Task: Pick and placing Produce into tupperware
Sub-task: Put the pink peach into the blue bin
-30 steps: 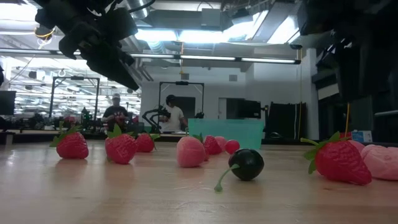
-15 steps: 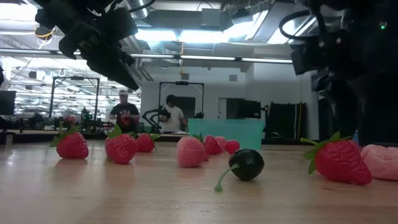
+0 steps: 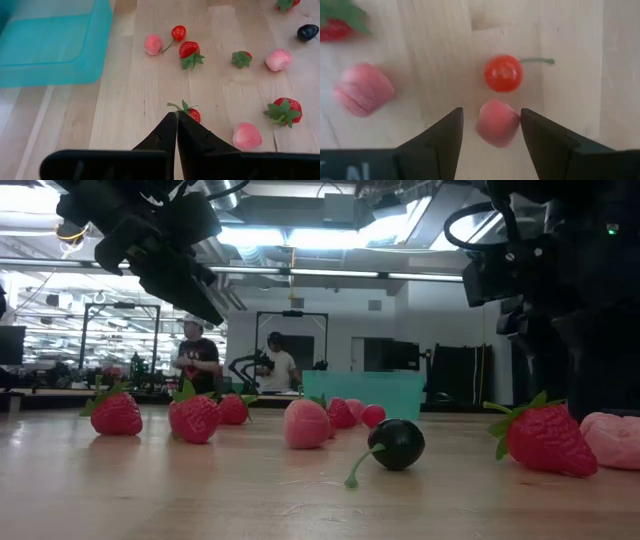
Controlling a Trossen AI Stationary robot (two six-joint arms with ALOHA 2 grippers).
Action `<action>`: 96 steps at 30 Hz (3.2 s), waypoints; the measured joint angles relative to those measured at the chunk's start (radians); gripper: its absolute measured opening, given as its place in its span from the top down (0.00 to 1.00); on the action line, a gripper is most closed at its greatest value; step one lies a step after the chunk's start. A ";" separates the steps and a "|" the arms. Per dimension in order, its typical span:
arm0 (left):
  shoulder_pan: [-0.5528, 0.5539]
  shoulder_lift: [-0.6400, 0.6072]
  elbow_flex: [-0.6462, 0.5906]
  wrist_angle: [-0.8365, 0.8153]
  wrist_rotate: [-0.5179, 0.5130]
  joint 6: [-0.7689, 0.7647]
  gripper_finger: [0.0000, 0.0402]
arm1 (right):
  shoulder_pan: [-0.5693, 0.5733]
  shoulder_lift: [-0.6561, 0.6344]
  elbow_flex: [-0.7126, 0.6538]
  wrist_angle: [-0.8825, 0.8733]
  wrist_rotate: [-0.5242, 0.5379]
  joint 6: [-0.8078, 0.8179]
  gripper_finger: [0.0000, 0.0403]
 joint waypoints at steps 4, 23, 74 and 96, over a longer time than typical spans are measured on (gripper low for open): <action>0.000 0.000 0.000 0.000 0.000 0.000 1.00 | 0.000 0.000 -0.001 0.003 0.000 0.002 0.50; 0.000 0.000 0.000 0.000 0.000 0.000 0.98 | 0.000 0.001 -0.050 0.034 -0.015 0.029 0.50; 0.000 0.000 0.000 0.000 -0.023 0.000 0.98 | -0.002 -0.003 -0.064 0.066 -0.021 0.066 0.80; 0.000 0.000 0.000 -0.025 -0.028 0.000 0.98 | -0.019 -0.289 -0.064 0.052 0.100 0.105 0.81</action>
